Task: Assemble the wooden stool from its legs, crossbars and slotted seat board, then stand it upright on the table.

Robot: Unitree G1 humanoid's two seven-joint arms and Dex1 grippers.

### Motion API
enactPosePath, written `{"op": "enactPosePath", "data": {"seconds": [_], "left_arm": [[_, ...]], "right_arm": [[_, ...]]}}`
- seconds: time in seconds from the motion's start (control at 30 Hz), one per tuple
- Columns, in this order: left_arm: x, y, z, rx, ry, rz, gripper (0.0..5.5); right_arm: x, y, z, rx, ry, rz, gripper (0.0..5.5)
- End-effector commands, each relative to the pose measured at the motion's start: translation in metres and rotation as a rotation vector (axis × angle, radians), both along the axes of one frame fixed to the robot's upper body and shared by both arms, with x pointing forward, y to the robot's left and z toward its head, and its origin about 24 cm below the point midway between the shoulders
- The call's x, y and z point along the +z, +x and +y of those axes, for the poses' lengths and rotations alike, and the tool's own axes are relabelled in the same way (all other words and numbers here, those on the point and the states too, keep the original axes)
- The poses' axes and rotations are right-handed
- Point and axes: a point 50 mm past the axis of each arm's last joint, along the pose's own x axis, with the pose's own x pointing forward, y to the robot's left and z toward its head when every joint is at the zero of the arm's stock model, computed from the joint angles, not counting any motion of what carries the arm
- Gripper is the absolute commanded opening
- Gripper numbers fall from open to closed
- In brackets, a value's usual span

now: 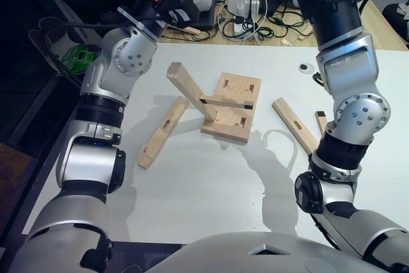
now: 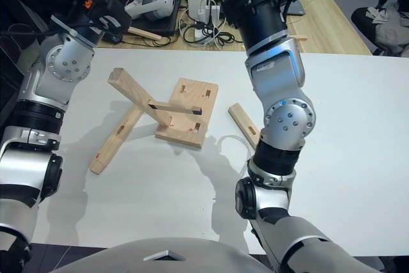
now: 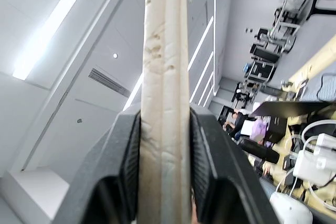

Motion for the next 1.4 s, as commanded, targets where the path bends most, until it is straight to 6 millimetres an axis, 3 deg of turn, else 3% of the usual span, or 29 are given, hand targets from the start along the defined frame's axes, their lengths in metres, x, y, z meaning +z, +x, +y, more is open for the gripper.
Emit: {"op": "enactPosePath", "data": {"seconds": [0.03, 0.17, 0.27, 0.5, 0.97, 1.4], "left_arm": [[-0.007, -0.004, -0.026, -0.041, -0.019, -0.022, 1.04], [-0.017, -0.009, -0.047, -0.054, -0.049, -0.012, 1.04], [-0.026, -0.007, -0.055, -0.047, -0.038, 0.012, 1.04], [-0.045, -0.007, -0.056, -0.048, 0.028, 0.073, 1.04], [-0.007, -0.014, -0.06, -0.097, 0.033, -0.057, 1.04], [0.013, -0.013, -0.058, -0.074, 0.019, -0.158, 1.04]], "right_arm": [[-0.003, 0.01, 0.012, -0.052, 0.118, 0.094, 4.9], [-0.012, 0.022, 0.026, -0.05, 0.243, 0.209, 5.12], [-0.006, 0.026, 0.034, -0.031, 0.332, 0.25, 5.12], [-0.004, 0.03, 0.042, -0.068, 0.354, 0.337, 4.0], [0.013, 0.023, 0.039, -0.016, 0.391, 0.279, 1.54], [0.017, 0.021, 0.036, -0.027, 0.413, 0.263, 1.37]]}}
